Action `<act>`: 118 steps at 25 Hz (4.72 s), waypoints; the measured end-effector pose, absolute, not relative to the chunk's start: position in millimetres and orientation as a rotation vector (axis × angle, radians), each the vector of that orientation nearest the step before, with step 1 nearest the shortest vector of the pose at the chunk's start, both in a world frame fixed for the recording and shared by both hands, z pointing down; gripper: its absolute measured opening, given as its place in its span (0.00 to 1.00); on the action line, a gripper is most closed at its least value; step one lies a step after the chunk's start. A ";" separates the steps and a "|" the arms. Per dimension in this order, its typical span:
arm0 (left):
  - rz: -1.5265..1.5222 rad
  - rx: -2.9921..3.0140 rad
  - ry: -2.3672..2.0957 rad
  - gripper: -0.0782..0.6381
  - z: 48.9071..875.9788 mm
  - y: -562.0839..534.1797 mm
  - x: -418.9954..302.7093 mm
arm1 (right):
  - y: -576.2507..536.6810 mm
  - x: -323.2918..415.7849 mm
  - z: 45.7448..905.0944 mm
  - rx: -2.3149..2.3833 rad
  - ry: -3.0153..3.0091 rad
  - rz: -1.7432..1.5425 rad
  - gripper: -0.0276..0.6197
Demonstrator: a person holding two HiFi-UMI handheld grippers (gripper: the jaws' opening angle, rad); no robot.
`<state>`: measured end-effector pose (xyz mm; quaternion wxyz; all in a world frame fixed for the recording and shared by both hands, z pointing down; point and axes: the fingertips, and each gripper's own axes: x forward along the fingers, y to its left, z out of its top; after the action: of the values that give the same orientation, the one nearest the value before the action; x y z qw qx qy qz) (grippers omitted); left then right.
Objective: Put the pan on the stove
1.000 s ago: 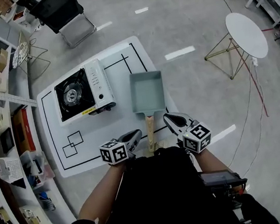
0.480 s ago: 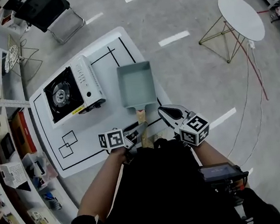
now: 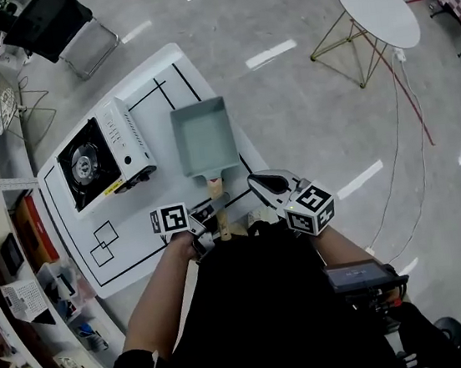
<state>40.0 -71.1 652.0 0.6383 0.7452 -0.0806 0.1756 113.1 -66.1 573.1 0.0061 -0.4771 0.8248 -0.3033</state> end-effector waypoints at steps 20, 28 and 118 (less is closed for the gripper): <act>0.143 1.564 -0.122 0.27 630.7 -77.8 42.9 | -76.7 109.4 578.0 -1.466 2.609 -0.962 0.08; 0.091 1.562 -0.107 0.27 624.3 -73.9 46.6 | -81.7 106.5 574.5 -1.443 2.648 -0.959 0.08; -0.223 1.704 -0.329 0.29 513.4 -161.8 -90.0 | -142.3 -33.9 542.1 -1.091 2.968 -0.810 0.08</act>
<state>-90.0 -161.8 513.4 0.6411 0.7474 -0.1445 -0.0979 -33.9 -142.3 542.1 -0.0615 -0.3337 0.9075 -0.2477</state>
